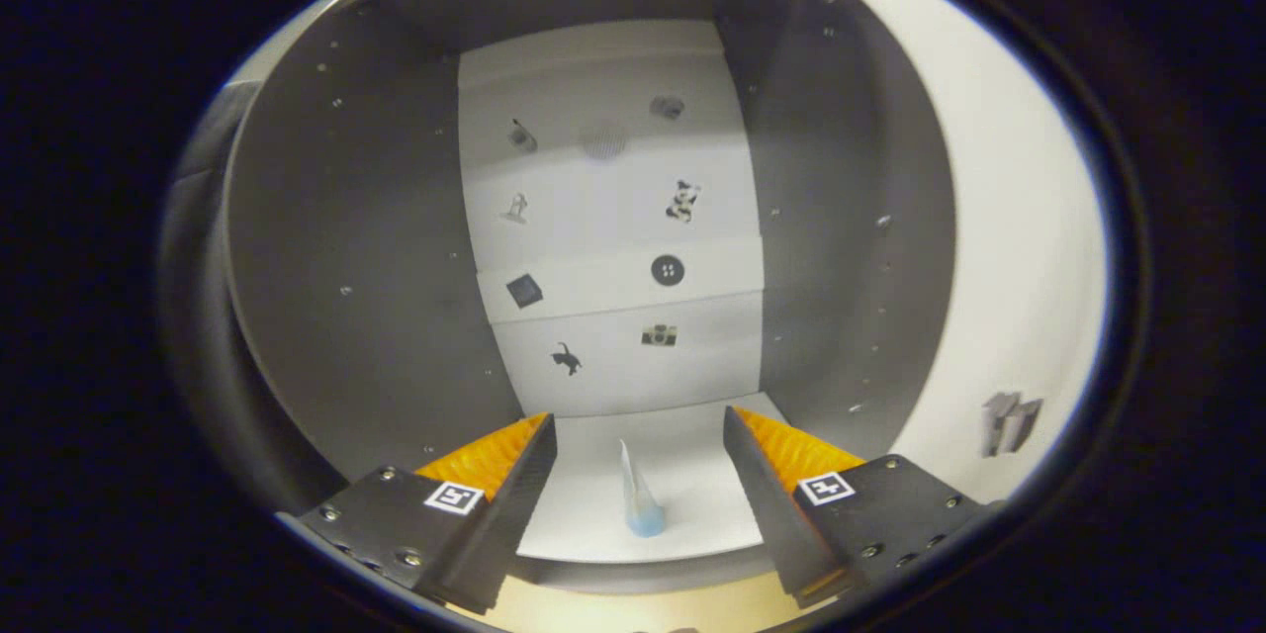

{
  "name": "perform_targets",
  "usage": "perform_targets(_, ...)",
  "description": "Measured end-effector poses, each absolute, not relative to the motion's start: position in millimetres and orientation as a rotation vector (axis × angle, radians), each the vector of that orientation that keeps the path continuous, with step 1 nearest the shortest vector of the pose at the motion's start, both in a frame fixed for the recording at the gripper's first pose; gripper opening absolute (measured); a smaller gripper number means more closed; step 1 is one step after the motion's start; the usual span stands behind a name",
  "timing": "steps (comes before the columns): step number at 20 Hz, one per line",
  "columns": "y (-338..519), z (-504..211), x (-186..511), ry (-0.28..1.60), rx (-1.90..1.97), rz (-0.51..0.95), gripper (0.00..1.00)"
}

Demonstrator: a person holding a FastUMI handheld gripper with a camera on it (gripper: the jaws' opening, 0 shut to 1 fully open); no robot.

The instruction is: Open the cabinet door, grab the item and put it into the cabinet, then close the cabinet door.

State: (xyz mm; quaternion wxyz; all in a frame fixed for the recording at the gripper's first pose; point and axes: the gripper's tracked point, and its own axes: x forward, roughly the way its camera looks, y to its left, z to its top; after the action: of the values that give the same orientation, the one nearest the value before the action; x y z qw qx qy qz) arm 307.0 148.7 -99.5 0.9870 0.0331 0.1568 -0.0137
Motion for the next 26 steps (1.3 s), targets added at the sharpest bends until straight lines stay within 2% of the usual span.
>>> perform_targets(16, 132, -15, 88, 0.148, -0.027, -0.054, 1.0)
perform_targets(20, 123, -14, 36, 0.162, -0.036, -0.061, 0.99)
perform_targets(26, 82, -21, -33, 0.201, -0.122, -0.177, 0.99)
